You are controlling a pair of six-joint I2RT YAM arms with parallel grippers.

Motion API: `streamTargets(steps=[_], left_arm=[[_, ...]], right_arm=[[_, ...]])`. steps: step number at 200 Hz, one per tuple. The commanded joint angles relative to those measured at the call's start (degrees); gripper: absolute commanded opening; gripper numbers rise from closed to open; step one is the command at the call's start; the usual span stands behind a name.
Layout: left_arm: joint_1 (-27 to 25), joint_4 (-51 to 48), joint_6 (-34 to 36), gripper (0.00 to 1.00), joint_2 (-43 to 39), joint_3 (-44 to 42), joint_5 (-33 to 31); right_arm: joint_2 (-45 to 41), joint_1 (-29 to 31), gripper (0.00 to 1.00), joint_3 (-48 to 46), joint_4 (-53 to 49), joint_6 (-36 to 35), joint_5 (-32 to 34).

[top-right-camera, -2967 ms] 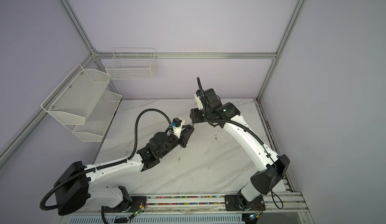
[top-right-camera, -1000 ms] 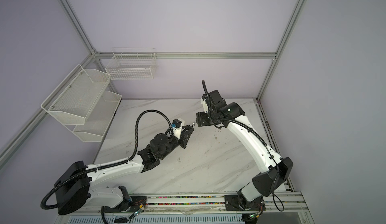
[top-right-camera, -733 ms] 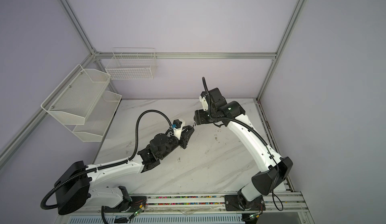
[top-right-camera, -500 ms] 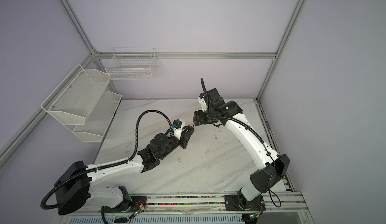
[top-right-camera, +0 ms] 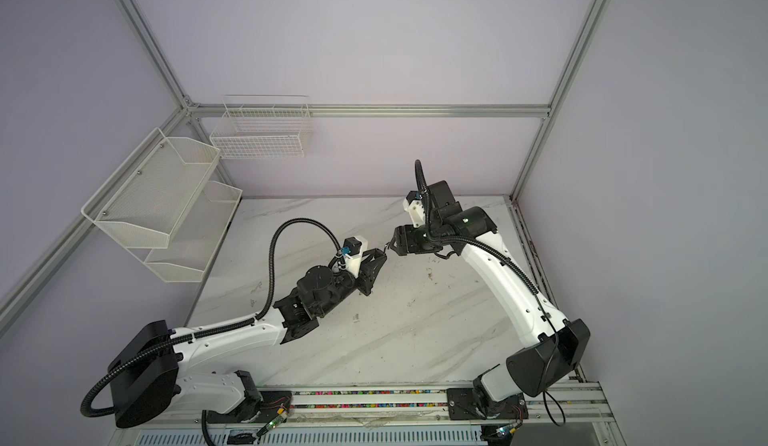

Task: Unlock with the key

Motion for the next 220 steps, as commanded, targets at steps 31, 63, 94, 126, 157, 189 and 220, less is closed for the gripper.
streamTargets(steps=[31,63,94,126,157,189,220], left_arm=[[-0.3,4.7,2.2,0.0,0.2,1.4,3.1],[-0.4,4.4,2.8,0.0,1.1,2.8,4.5],[-0.4,4.3,2.9,0.0,1.4,3.7,3.9],[-0.4,5.6,2.7,0.0,1.1,3.4,3.5],[-0.4,6.3,2.7,0.0,1.1,3.1,3.3],[-0.4,6.5,2.9,0.0,1.1,3.1,3.3],[-0.4,7.1,2.8,0.0,1.1,2.7,2.6]], right_arm=[[-0.8,-0.6,0.69,3.9,-0.6,0.0,2.3],[1.4,-0.6,0.69,5.1,0.9,-0.2,-0.3],[2.3,-0.7,0.69,3.8,0.7,-0.7,-0.5],[1.9,-0.8,0.69,2.0,0.0,-0.7,0.8],[1.2,-1.2,0.69,1.2,-0.6,-1.0,0.6],[0.9,-1.4,0.69,0.4,-2.5,-1.8,-0.3],[-0.2,-1.6,0.69,-0.9,-2.9,-1.8,-0.8]])
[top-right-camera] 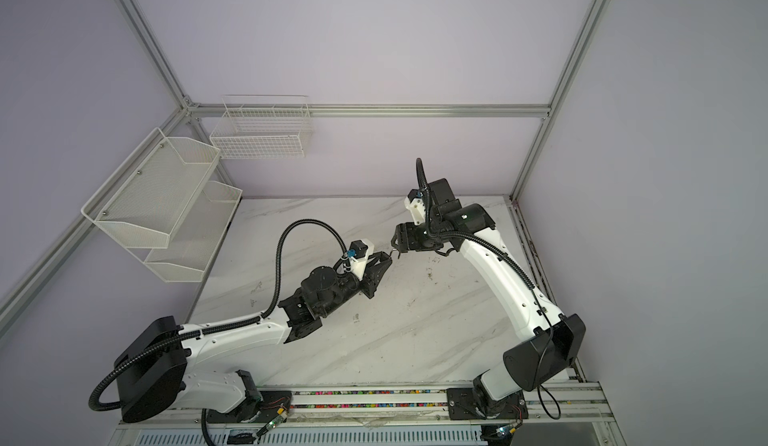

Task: Unlock with the key

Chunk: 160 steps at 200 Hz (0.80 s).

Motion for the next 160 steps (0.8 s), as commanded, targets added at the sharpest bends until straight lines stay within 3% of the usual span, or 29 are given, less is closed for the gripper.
streamTargets(steps=[1,35,64,120,160], left_arm=[[-0.1,5.5,1.3,0.0,-1.0,2.6,-0.7],[-0.1,5.9,1.0,0.0,-0.5,2.9,-0.9],[-0.1,5.2,0.3,0.0,0.3,3.4,-2.1],[-0.9,-1.5,-5.8,0.0,1.7,6.6,-6.6],[-1.5,-15.3,-18.1,0.0,7.2,13.6,-11.5]], right_arm=[[-2.3,-0.3,0.69,-1.5,-2.8,-1.4,-1.0],[-3.6,-0.4,0.69,-2.1,-2.7,-1.0,-2.3],[-4.4,-0.9,0.69,-1.3,-2.9,0.3,4.5],[-5.3,-3.5,0.71,-0.5,-1.4,1.0,10.2],[-7.1,-4.6,0.75,-4.7,5.3,4.0,12.1]])
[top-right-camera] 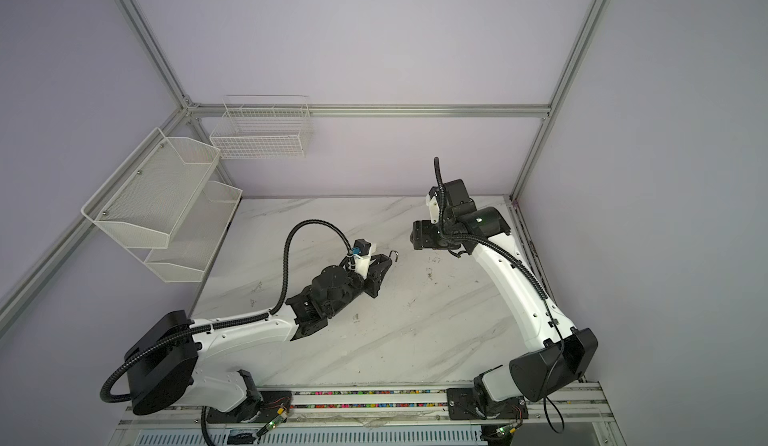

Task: Unlock with the key

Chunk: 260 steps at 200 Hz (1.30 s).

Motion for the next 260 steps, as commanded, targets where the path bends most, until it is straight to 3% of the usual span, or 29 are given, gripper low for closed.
streamTargets(steps=[1,47,92,180,260], left_arm=[[-0.6,-8.6,-10.1,0.0,2.5,10.1,-4.8],[-1.1,-22.1,-26.4,0.0,12.1,18.9,-4.0],[-1.4,-36.3,-35.2,0.0,24.2,31.0,0.6],[-1.7,-55.3,-38.4,0.0,41.2,49.4,0.1],[-1.7,-61.0,-41.1,0.0,46.4,53.4,1.9]], right_arm=[[-3.1,-0.8,0.75,-3.1,5.2,2.4,2.3],[-5.6,-5.3,0.77,-12.8,16.8,8.1,-0.7],[-7.5,-10.2,0.78,-21.4,24.8,12.1,-2.8],[-9.2,-16.5,0.77,-28.6,30.5,14.3,-7.5],[-9.5,-16.9,0.77,-30.3,31.6,13.4,-7.5]])
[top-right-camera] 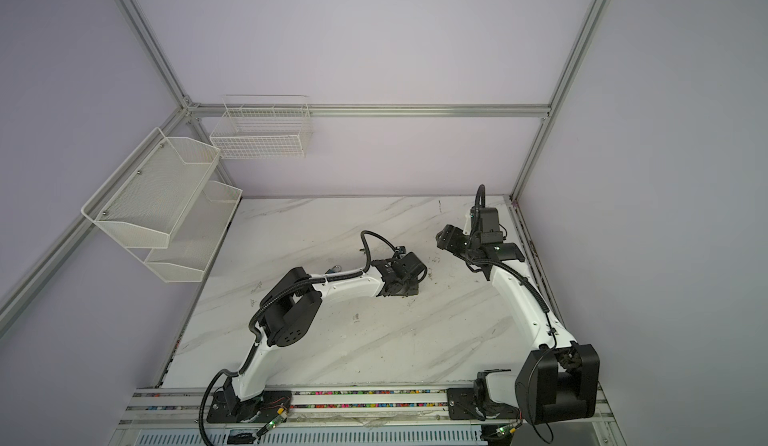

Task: Unlock with the key

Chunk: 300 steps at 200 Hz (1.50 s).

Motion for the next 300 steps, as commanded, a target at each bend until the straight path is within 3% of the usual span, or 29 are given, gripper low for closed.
streamTargets(steps=[1,123,176,217,259,300], left_arm=[[-0.3,-4.2,-2.1,0.01,2.2,3.9,1.3],[-0.2,-5.5,-4.7,0.37,0.8,4.2,0.8],[-0.1,-5.3,-4.9,0.46,-3.3,4.7,1.2],[0.3,-4.8,-3.5,0.5,-11.0,2.0,-1.0],[1.3,-1.5,0.0,0.51,-24.9,-9.3,-5.9],[4.2,2.1,3.2,0.59,-39.3,-22.8,-9.3]], right_arm=[[-1.5,-0.4,0.77,-0.7,1.6,-0.4,-0.2],[-3.0,-0.5,0.77,-0.8,2.1,-1.4,-0.5],[-4.1,-0.5,0.77,0.4,1.6,-1.8,-1.2],[-4.5,-0.5,0.77,0.9,1.7,-2.6,-2.4],[-2.4,0.3,0.77,1.3,2.2,-2.5,-5.9],[1.3,7.6,0.77,1.0,4.3,-1.7,-2.8]])
